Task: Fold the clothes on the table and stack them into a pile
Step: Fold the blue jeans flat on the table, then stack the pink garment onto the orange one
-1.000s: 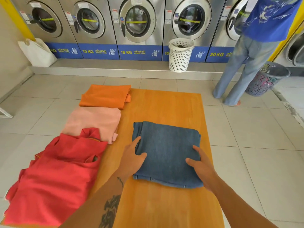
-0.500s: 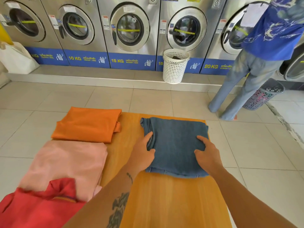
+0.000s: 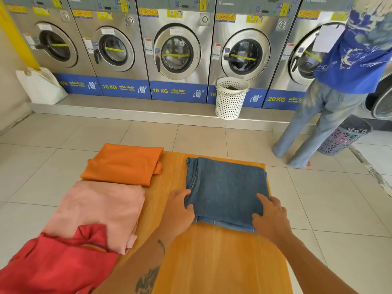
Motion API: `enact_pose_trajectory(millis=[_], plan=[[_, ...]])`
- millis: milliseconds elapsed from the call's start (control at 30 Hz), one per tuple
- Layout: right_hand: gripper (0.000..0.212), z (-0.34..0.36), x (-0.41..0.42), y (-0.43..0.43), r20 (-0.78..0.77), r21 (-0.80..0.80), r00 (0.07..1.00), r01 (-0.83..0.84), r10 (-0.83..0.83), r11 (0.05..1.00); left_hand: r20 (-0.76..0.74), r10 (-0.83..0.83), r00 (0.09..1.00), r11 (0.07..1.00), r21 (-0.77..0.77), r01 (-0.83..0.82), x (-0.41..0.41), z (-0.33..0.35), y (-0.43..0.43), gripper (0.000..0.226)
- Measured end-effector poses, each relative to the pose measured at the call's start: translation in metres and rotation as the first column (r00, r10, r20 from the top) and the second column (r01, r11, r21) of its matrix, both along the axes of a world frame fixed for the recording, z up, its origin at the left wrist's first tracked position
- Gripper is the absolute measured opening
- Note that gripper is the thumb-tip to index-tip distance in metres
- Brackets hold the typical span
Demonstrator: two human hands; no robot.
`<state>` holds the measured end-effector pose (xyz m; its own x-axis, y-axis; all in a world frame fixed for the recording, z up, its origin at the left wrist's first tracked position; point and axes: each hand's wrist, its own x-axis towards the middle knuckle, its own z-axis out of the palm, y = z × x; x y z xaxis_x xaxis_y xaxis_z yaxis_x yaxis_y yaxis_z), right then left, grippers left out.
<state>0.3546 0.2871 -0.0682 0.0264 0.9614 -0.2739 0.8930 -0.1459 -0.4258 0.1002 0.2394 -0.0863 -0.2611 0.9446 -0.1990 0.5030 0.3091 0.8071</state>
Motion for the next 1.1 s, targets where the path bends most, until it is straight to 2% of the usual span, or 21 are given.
enact_pose_trajectory(millis=[67,167,367,500,633,767,900,1033,1100], plan=[[0.067,0.009,-0.002,-0.022,-0.092,0.033,0.994,-0.048,0.051,0.998,0.064,0.065,0.996,0.997,0.047,-0.068,-0.002,0.019,-0.024,0.041],[0.063,0.019,-0.01,-0.053,-0.222,0.083,0.965,-0.126,0.141,0.989,0.145,0.192,0.971,0.98,0.017,-0.196,-0.011,0.039,-0.064,0.047],[0.057,0.036,-0.059,-0.089,-0.434,0.02,0.875,-0.231,0.217,0.973,0.335,0.364,0.869,0.913,0.058,-0.404,-0.046,0.073,-0.145,0.033],[0.056,0.044,-0.103,-0.104,-0.536,-0.073,0.822,-0.272,0.192,0.96,0.392,0.404,0.826,0.872,0.108,-0.478,-0.091,0.085,-0.182,0.036],[0.052,0.045,-0.146,-0.115,-0.567,-0.124,0.801,-0.316,0.194,0.941,0.425,0.453,0.784,0.836,0.103,-0.539,-0.144,0.085,-0.198,0.033],[0.046,0.04,-0.204,-0.114,-0.645,-0.223,0.76,-0.28,0.074,0.934,0.49,0.466,0.737,0.83,0.047,-0.556,-0.205,0.074,-0.196,0.029],[0.043,0.022,-0.268,-0.118,-0.689,-0.3,0.723,-0.22,-0.051,0.928,0.425,0.449,0.786,0.858,0.04,-0.511,-0.272,0.048,-0.179,0.033],[0.057,-0.004,-0.316,-0.114,-0.646,-0.298,0.753,-0.101,-0.122,0.949,0.256,0.395,0.882,0.913,-0.001,-0.409,-0.319,0.025,-0.153,0.038],[0.056,-0.013,-0.332,-0.111,-0.636,-0.272,0.758,-0.042,-0.147,0.961,0.186,0.323,0.928,0.947,-0.061,-0.317,-0.335,0.011,-0.14,0.044]])
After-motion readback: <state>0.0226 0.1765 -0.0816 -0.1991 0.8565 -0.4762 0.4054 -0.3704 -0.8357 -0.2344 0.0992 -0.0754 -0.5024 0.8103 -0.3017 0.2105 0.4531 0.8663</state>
